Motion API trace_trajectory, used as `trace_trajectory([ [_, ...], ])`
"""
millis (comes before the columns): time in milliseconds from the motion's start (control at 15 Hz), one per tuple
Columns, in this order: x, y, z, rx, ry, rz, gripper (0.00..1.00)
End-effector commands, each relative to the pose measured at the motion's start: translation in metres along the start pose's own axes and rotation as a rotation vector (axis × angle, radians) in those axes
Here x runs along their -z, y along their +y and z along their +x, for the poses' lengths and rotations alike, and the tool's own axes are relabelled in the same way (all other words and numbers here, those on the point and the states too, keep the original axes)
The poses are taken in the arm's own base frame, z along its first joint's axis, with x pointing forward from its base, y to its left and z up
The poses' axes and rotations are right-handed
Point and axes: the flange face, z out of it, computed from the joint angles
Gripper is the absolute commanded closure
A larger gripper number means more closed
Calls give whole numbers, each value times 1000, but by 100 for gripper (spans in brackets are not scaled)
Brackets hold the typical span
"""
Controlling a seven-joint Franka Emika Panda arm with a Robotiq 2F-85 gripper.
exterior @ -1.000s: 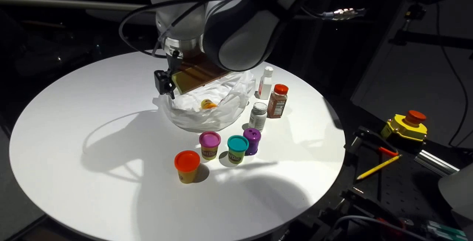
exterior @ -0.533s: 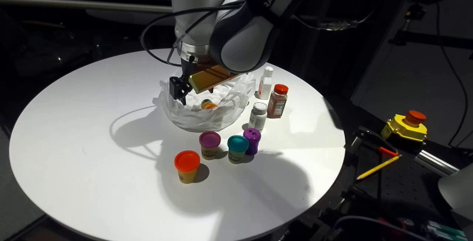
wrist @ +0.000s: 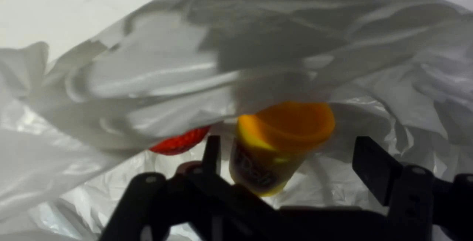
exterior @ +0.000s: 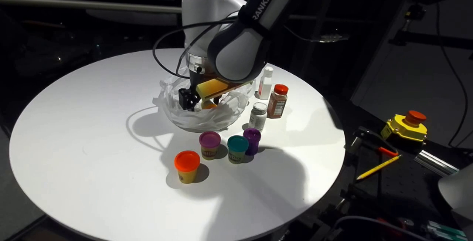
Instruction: Remove the contents in the plastic bag and put them on the table.
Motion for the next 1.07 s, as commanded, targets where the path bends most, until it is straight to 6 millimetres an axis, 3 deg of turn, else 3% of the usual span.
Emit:
trace_trajectory([
  [0, 1, -5, 5, -14, -3, 19, 42],
  [333, 24, 17, -2, -116, 24, 24, 80],
  [733, 77, 41, -8, -237, 82, 53, 82],
  [1000, 98, 42, -9, -254, 74, 77, 82],
])
